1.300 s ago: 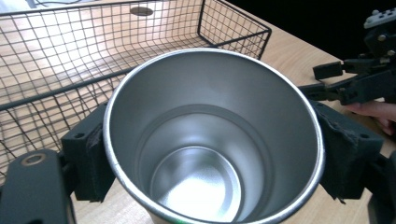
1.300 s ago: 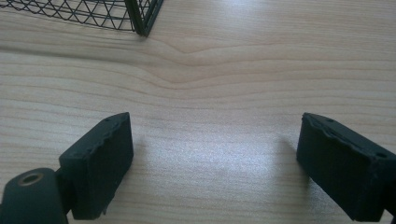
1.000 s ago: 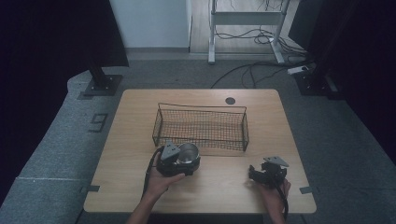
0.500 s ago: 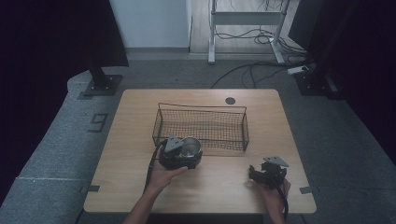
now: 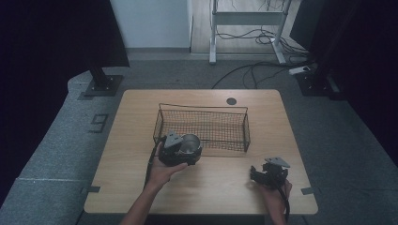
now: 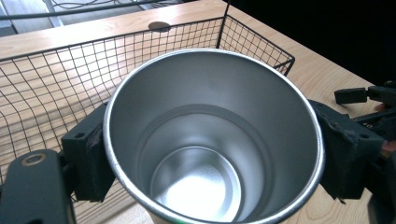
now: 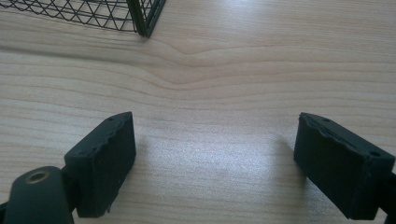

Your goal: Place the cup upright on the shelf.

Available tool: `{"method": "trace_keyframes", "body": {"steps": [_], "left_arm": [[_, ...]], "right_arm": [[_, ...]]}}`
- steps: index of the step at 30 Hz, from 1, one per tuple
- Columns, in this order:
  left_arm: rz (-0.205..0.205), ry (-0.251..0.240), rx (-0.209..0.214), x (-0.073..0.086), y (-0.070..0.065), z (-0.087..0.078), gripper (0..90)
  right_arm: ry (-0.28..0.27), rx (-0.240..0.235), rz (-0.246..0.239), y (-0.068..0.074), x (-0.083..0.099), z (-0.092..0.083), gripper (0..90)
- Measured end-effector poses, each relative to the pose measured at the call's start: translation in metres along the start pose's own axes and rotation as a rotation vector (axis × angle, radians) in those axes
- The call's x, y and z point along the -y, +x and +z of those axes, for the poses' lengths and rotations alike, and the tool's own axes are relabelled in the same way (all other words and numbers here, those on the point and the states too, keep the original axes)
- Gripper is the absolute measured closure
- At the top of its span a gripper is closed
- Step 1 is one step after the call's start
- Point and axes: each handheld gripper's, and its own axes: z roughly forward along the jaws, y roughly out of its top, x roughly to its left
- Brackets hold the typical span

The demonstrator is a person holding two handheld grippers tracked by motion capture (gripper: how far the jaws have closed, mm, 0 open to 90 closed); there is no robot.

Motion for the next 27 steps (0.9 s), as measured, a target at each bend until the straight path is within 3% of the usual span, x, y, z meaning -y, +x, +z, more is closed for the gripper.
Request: {"method": "trace_keyframes", "body": {"steps": [27], "left_arm": [[-0.018,0.01,0.002,-0.015,0.006,0.006,14.9]], "right_arm": [[0.0,0.001,0.003,0.0,0.0,0.0,12.8]]}}
